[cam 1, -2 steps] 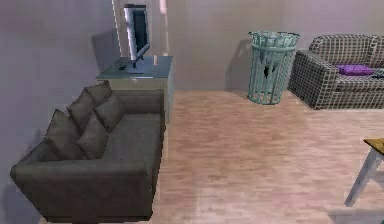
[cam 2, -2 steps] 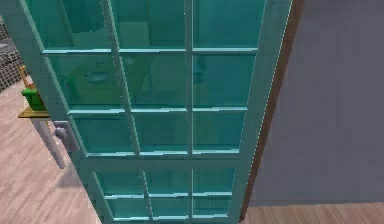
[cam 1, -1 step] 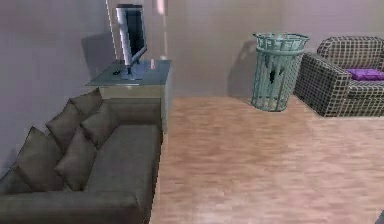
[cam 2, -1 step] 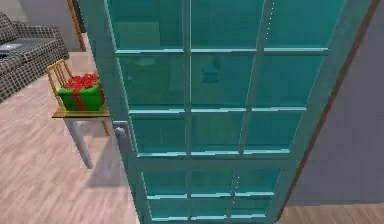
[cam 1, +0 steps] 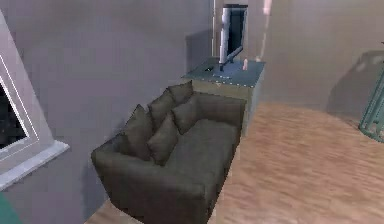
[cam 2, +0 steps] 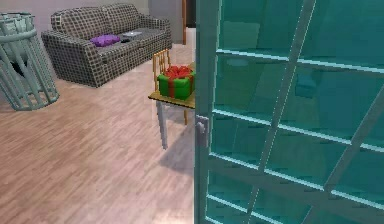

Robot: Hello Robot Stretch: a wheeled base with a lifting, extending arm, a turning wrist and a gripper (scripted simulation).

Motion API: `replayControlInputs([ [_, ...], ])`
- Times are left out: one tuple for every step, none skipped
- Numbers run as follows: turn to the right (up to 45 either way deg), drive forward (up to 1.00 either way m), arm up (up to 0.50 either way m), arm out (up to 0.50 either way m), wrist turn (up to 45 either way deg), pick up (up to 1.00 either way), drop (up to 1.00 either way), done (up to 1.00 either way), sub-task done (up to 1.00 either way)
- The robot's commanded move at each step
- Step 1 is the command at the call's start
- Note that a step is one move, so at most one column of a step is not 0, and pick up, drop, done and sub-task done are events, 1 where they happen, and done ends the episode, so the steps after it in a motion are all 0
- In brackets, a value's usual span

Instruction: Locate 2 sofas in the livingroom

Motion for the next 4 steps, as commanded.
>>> replayControlInputs([
  [0.0, 0.00, 0.00, 0.00, 0.0, 0.00, 0.00, 0.00, 1.00],
  [45.0, 0.00, 0.00, 0.00, 0.0, 0.00, 0.00, 0.00, 0.00],
  [12.0, 0.00, 0.00, 0.00, 0.0, 0.00, 0.00, 0.00, 0.00],
  [0.0, 0.50, 0.00, 0.00, 0.0, 0.00, 0.00, 0.00, 0.00],
])
